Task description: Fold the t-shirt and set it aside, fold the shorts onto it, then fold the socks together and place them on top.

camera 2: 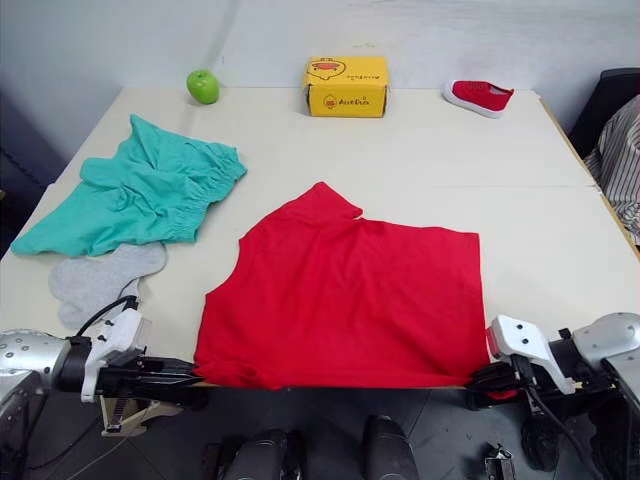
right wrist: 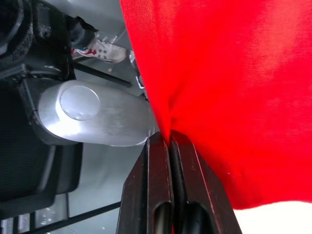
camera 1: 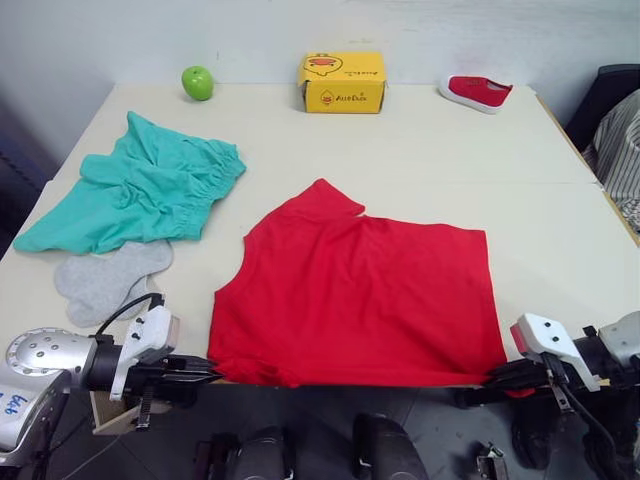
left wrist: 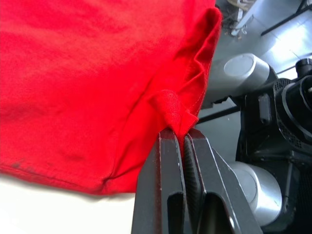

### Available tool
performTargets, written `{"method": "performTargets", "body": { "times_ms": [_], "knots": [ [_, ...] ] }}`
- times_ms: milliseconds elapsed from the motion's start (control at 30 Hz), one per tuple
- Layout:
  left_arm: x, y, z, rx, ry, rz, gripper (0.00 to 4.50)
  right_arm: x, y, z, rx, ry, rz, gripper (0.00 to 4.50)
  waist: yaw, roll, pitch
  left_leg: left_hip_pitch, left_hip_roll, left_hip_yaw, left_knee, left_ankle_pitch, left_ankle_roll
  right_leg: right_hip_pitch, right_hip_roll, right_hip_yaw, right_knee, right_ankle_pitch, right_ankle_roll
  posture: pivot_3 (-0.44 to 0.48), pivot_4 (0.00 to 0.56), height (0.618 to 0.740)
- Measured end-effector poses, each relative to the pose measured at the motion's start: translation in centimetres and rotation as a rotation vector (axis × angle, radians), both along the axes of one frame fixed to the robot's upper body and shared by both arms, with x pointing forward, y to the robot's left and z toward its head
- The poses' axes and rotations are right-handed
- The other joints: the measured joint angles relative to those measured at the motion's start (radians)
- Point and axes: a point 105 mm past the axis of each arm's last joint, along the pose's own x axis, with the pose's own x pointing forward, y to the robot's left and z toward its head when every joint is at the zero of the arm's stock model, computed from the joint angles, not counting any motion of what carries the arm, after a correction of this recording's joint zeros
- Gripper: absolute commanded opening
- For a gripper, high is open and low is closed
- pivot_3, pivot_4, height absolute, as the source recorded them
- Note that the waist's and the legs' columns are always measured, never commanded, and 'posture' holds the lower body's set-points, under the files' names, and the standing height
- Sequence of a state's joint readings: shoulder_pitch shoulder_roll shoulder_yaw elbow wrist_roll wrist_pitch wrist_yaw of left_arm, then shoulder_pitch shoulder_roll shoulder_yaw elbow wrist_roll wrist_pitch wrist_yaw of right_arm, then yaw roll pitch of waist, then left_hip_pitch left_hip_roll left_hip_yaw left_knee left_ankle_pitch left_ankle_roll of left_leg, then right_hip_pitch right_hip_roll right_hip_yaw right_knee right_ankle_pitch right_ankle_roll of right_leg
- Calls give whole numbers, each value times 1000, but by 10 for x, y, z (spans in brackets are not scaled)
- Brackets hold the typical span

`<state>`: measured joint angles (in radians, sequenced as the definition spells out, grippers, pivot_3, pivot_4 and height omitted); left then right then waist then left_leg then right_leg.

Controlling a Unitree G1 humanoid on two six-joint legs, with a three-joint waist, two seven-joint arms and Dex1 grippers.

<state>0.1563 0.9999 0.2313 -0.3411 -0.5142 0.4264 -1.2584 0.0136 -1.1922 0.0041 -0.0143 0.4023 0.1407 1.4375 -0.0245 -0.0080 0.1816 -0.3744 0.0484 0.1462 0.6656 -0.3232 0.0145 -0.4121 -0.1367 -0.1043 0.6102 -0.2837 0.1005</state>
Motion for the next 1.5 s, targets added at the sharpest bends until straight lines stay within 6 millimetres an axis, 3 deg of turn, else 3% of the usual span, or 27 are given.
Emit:
{"method": "performTargets", "body": {
  "times_ms": [333,467,667,800,867,900,1000,1067,1133,1200,1267,1367,1433,1500],
  "knots": [
    [38,-1,34,-46,-181,27,0,35,-10,18,44,-171,-51,20,-1,0,0,0,0,1,0,1,2,0,4,1,1,0,0,0,150,740],
    [47,0,42,-57,-210,32,0,37,-10,21,46,-178,-51,20,-2,0,0,0,0,1,0,1,2,0,4,0,1,0,0,0,150,740],
    [50,0,38,-41,-208,17,0,33,-6,17,69,-150,-59,20,-1,0,0,0,0,1,1,1,2,0,5,1,1,0,0,0,150,740],
    [30,7,17,-4,-68,-8,0,14,-1,9,88,4,-69,20,-3,0,0,0,1,2,1,1,2,-1,5,1,1,0,0,0,150,740],
    [33,6,14,4,-56,-22,0,22,3,15,88,-31,-59,20,-2,0,0,0,0,2,3,2,3,-1,4,1,2,0,0,0,150,740],
    [50,3,19,-3,-113,-13,0,41,3,26,93,-119,-74,20,-3,0,1,0,0,2,4,1,1,1,4,1,2,3,0,0,150,740],
    [128,-7,62,-30,-420,115,0,118,5,87,105,-498,-165,20,1,0,3,-3,-1,1,3,12,0,0,4,0,-3,16,-1,0,150,740],
    [171,-10,106,-52,-617,220,0,156,5,137,114,-731,-250,20,1,0,3,-8,-2,1,2,15,0,-4,4,-1,-3,17,-1,0,150,740],
    [206,-12,161,-108,-805,348,0,187,1,194,136,-971,-387,20,0,0,3,-20,-2,5,2,19,3,-19,5,-2,3,17,-1,0,150,740],
    [225,-15,206,-145,-952,459,0,202,3,238,164,-1160,-493,20,-3,-1,3,-33,-7,8,2,18,2,-35,5,-7,8,17,-1,0,150,740],
    [232,-17,264,-198,-1138,591,0,205,6,295,214,-1395,-610,20,-9,-2,4,-45,-10,12,0,17,3,-52,0,-16,11,17,-1,0,150,740],
    [209,-16,343,-317,-1436,718,0,187,7,354,278,-1669,-687,20,-21,-2,4,-48,-13,18,-6,16,5,-61,-7,-34,16,16,-2,0,150,740],
    [180,-11,390,-419,-1634,780,0,172,12,378,289,-1831,-681,20,-31,-2,4,-47,-14,17,-8,13,10,-60,-13,-53,17,16,-2,0,150,740],
    [161,-12,410,-450,-1746,763,0,167,12,380,259,-1904,-660,20,-33,-2,4,-45,-16,18,-8,12,12,-56,-15,-59,17,16,-2,0,150,740]
  ]
}}
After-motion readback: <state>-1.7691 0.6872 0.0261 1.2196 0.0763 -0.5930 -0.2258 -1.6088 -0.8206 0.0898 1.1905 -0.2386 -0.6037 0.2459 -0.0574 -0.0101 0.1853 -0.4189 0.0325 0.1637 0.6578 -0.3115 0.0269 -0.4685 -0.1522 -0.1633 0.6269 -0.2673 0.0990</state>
